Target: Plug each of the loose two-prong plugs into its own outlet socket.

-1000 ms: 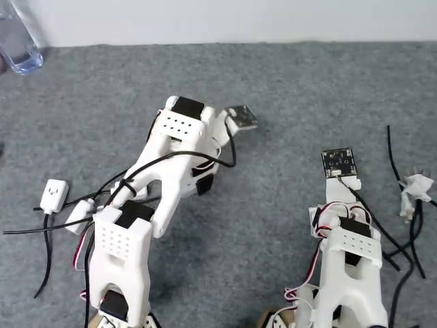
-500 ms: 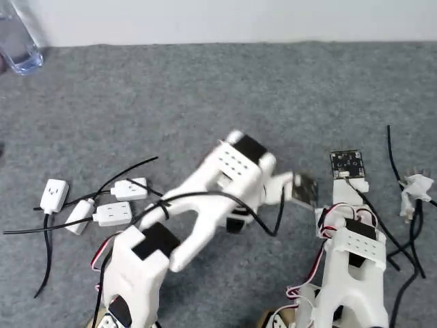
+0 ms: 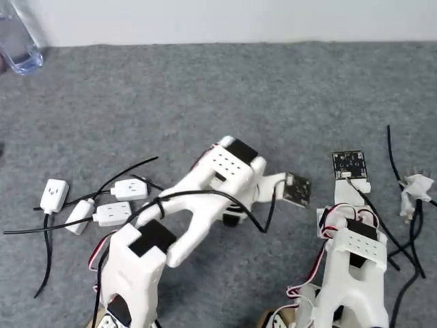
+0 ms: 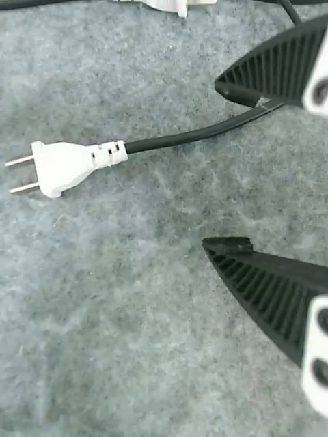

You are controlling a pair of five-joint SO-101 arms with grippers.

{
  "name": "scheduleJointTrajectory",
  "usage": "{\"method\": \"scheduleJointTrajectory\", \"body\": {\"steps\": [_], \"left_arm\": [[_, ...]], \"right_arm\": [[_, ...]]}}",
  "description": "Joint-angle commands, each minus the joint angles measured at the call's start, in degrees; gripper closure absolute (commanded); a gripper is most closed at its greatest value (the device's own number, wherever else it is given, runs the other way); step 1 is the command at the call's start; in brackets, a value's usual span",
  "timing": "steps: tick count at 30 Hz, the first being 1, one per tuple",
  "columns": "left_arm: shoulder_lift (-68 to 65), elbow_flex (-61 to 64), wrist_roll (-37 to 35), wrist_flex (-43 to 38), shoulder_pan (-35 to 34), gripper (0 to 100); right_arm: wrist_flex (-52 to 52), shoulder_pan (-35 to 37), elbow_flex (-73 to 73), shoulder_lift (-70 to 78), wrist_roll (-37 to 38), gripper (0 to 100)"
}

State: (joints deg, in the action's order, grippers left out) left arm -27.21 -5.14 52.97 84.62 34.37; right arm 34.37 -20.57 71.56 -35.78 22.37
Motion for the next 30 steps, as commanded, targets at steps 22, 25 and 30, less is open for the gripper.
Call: {"method": "scheduleJointTrajectory", "body": {"steps": [22,25,30], "left_arm": [[-0.79,0.04,-2.73,-8.00,-3.16,89],[-2.37,-0.31,-2.73,-8.18,-3.25,89],[-2.29,-0.31,-2.81,-7.82,-3.25,88]], "right_arm": [[-1.10,-0.57,-1.41,-0.66,-0.09,69.9],[-1.10,-0.57,-1.41,-0.66,-0.09,69.9],[-1.10,-0.40,-1.41,-0.66,-0.09,69.9]]}}
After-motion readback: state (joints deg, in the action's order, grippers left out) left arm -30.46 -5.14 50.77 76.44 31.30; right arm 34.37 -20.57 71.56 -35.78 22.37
